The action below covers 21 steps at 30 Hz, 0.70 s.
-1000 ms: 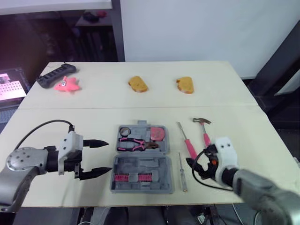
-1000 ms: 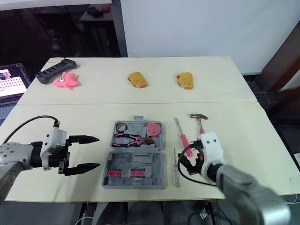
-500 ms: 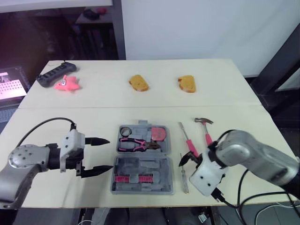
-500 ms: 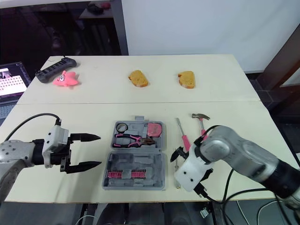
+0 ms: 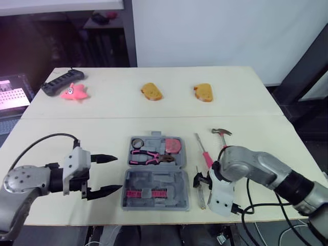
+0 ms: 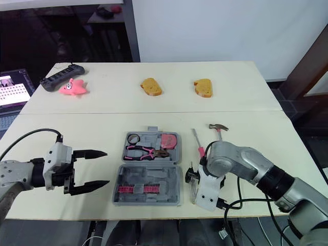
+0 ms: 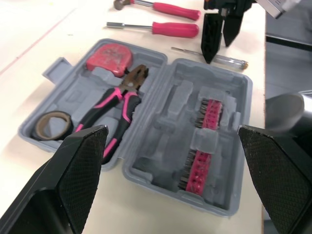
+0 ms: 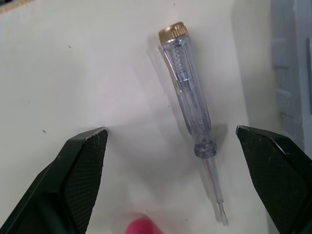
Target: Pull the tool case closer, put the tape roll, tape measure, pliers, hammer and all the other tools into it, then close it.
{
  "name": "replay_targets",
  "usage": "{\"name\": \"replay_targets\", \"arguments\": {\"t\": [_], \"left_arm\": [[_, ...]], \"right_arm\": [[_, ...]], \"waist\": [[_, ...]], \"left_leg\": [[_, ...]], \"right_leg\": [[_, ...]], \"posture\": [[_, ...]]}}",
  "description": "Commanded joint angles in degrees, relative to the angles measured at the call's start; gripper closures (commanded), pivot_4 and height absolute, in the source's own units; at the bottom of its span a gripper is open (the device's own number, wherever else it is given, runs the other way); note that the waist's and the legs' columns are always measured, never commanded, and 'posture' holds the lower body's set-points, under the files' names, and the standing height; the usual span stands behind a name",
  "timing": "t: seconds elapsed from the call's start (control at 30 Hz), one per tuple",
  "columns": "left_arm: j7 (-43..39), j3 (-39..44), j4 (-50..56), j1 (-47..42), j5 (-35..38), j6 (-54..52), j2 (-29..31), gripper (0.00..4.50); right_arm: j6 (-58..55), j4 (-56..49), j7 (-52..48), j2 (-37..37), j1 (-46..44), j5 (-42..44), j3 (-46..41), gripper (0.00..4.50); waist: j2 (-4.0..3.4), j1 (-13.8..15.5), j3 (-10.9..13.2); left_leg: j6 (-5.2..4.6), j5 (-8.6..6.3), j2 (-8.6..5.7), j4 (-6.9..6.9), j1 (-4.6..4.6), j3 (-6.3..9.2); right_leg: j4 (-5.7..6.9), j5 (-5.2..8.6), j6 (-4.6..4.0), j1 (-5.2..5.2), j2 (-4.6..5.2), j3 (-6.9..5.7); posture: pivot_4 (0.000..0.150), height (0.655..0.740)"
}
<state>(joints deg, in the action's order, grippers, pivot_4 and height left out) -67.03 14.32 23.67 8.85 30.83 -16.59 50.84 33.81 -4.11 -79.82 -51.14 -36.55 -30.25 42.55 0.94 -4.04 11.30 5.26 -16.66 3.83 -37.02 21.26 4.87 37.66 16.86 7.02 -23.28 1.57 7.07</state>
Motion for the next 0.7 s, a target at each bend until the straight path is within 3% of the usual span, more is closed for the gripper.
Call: {"name": "replay_targets", "arguments": {"t": [0.03, 0.27, 0.3, 0.5, 0.7], "left_arm": [[0.7, 1.5, 1.9, 0.2, 1.3, -0.3, -0.2, 0.0], [1.3, 1.0, 1.8, -0.2, 1.2, -0.4, -0.2, 0.0], [1.3, 0.9, 1.7, -0.3, 1.1, -0.4, -0.3, 0.0], [1.4, 0.0, 0.9, -1.3, 0.7, -0.1, -0.5, 0.0], [1.1, -0.5, -0.5, -2.4, 0.4, 0.4, -0.8, 0.0]], "right_arm": [[-0.2, 2.3, -1.2, 2.0, -1.0, -3.5, 0.8, 0.92], [-1.5, 2.8, -2.5, 5.0, -0.6, -4.3, 0.4, 4.22], [-1.7, 2.8, -2.4, 5.4, -0.5, -4.3, 0.2, 4.49], [-2.3, 1.8, -1.6, 5.1, 0.2, -2.8, -2.5, 4.49], [-13.4, -11.2, -8.1, -3.2, 3.5, 15.4, -12.7, 4.49]], "waist": [[0.08, 0.0, 0.0], [0.32, -0.1, -0.2], [0.34, -0.1, -0.2], [0.34, -0.1, -0.2], [-0.11, 0.4, 0.1]], "left_leg": [[0.0, 0.0, 0.0, -0.01, -0.03, 0.01], [-0.02, -0.01, 0.02, 0.01, -0.37, 0.02], [-0.03, -0.02, 0.02, 0.03, -0.45, 0.02], [-0.15, -0.08, 0.03, 0.06, -0.88, 0.01], [-0.14, -0.08, -0.02, 0.02, -0.71, 0.01]], "right_leg": [[0.0, -0.01, -0.02, 0.03, 0.0, 0.0], [0.12, 0.01, -0.1, 0.25, -0.05, 0.0], [0.13, 0.01, -0.11, 0.31, -0.06, 0.0], [0.13, 0.09, -0.22, 0.67, -0.08, 0.02], [0.13, 0.08, -0.2, 0.62, 0.0, 0.04]], "posture": [[0.15, 0.74], [0.15, 0.74], [0.15, 0.74], [0.15, 0.74], [0.15, 0.74]]}}
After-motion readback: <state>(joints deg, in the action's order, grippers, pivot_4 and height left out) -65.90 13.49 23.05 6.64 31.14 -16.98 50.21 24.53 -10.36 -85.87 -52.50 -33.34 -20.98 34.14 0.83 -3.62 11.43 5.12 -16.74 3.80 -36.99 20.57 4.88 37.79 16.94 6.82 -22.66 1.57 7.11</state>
